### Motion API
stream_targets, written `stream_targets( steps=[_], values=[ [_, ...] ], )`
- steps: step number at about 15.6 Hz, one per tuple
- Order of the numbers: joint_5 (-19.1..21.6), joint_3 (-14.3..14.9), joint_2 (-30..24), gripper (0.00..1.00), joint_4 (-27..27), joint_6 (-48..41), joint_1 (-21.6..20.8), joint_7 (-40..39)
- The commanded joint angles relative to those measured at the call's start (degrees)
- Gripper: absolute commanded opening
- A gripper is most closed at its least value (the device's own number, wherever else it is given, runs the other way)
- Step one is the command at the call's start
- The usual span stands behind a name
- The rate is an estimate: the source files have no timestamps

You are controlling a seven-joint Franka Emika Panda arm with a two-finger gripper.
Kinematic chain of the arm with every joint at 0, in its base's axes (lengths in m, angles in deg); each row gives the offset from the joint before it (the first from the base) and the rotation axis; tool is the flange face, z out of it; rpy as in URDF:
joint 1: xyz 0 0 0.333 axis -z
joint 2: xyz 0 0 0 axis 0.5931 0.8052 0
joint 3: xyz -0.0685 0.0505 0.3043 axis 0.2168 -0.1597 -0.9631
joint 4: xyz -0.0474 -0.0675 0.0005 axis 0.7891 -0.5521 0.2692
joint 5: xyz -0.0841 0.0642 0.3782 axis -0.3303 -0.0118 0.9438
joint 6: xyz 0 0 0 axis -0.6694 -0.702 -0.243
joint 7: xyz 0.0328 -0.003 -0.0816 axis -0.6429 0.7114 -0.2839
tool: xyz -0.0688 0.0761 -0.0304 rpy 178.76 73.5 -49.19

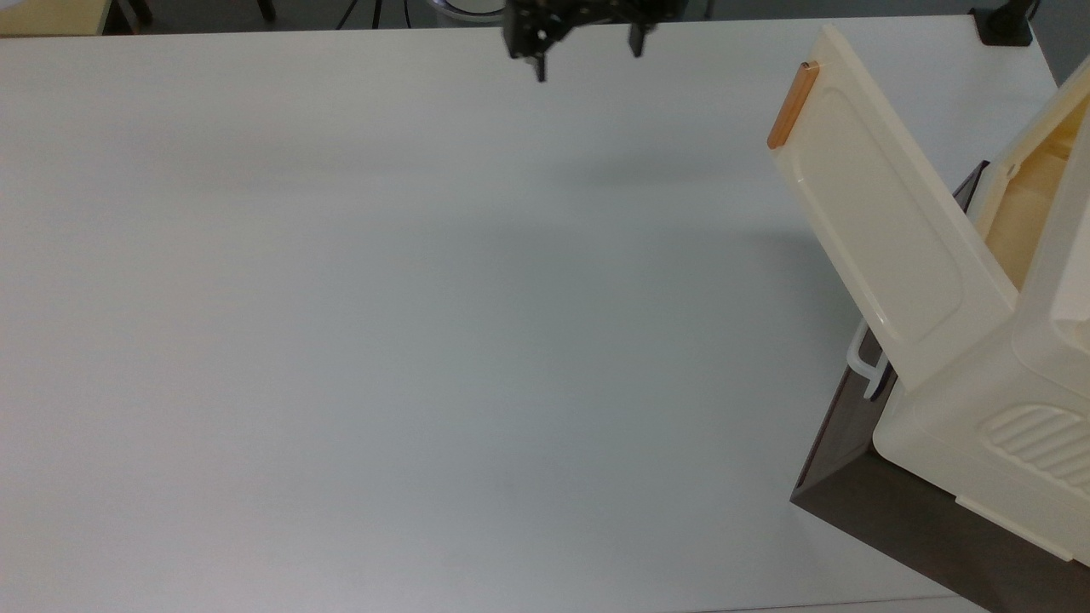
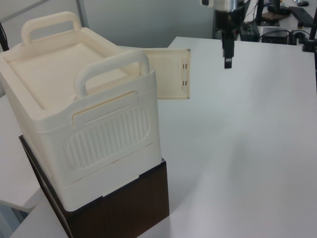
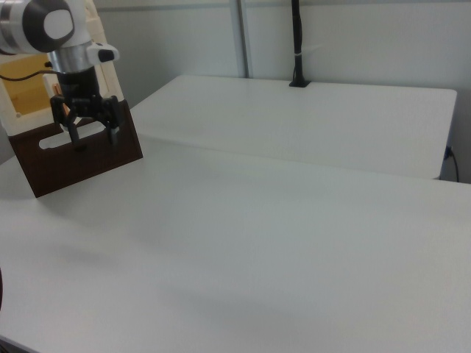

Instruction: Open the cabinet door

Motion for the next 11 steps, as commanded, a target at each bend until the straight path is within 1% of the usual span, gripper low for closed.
stream_targets(
  steps=[1, 5, 8, 11],
  values=[
    [-2.0, 0.0, -2.9, 1.0, 0.7, -3.8, 5.4, 0.9],
    [-4.3, 0.0, -4.4, 1.0, 0.7, -5.5, 11.6, 1.0],
    [-4.3, 0.0, -5.6, 1.0, 0.7, -5.6, 16.5, 1.0],
    [-4.3, 0.0, -7.6, 1.0, 0.6, -5.1, 20.3, 1.1]
  ],
)
